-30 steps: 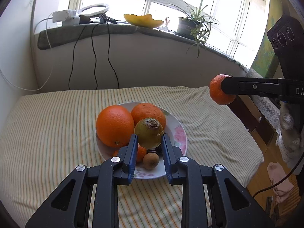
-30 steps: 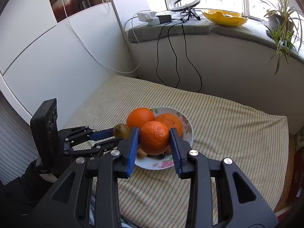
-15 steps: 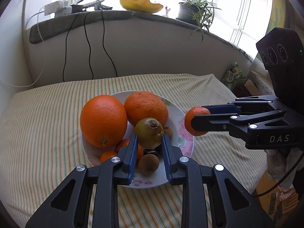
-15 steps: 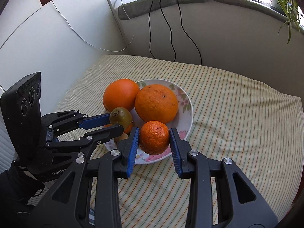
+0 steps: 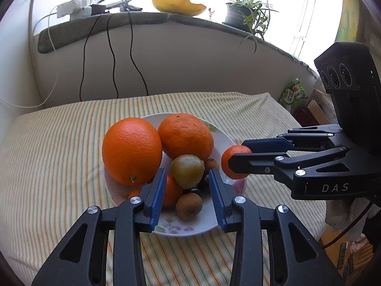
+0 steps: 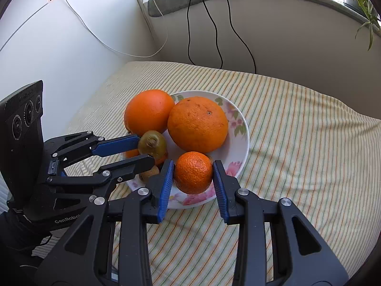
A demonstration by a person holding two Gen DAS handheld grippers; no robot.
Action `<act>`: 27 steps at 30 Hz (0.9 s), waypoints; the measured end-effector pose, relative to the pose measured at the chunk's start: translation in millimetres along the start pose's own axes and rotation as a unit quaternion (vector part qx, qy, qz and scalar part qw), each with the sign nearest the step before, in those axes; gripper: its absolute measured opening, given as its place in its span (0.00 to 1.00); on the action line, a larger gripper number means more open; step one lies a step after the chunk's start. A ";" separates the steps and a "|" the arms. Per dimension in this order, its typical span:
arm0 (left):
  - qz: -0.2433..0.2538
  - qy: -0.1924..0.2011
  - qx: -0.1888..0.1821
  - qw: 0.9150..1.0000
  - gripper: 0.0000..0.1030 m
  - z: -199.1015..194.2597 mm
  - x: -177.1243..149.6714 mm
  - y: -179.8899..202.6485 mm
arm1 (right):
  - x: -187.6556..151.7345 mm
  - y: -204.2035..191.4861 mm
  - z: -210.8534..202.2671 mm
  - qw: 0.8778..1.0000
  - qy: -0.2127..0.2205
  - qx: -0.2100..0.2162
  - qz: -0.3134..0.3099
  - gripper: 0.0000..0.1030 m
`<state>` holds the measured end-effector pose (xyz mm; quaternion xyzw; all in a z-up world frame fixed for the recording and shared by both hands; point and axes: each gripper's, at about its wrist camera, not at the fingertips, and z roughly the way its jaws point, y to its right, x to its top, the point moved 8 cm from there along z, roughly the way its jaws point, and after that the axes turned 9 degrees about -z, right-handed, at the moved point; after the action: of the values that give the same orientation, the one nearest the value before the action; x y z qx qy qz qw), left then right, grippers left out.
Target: Organize fruits
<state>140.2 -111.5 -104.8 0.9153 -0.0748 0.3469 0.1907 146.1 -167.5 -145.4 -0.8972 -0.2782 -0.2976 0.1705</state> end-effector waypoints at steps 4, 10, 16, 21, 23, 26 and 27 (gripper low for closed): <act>0.006 0.010 0.004 1.000 0.35 -7.2 2.3 0.7 | 2.9 0.7 -5.9 1.000 0.013 -0.005 0.001 0.57; 0.002 0.021 0.004 1.000 0.35 -23.1 -1.3 -4.5 | -1.4 -2.7 -18.8 1.000 0.024 -0.016 -0.006 0.59; -0.002 0.028 0.010 1.000 0.47 -37.5 -11.8 -9.3 | -9.8 -11.7 -29.4 0.998 0.042 -0.033 -0.018 0.65; -0.018 0.043 0.017 0.999 0.62 -54.3 -15.5 -14.7 | -13.1 -19.7 -44.2 0.996 0.065 -0.054 -0.024 0.72; -0.024 0.050 0.021 0.998 0.67 -61.1 -15.9 -15.9 | -15.0 -23.0 -52.9 0.994 0.078 -0.069 -0.027 0.79; -0.026 0.061 0.031 0.997 0.70 -69.8 -16.0 -16.5 | -19.9 -25.0 -65.5 0.991 0.094 -0.088 -0.026 0.84; -0.025 0.065 0.036 0.997 0.72 -71.8 -15.8 -17.0 | -21.4 -25.3 -69.0 0.991 0.098 -0.092 -0.025 0.84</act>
<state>89.4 -67.1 -71.0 0.8988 -0.0268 0.4027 0.1709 86.3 -188.6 -102.5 -0.8683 -0.2539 -0.4126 0.1066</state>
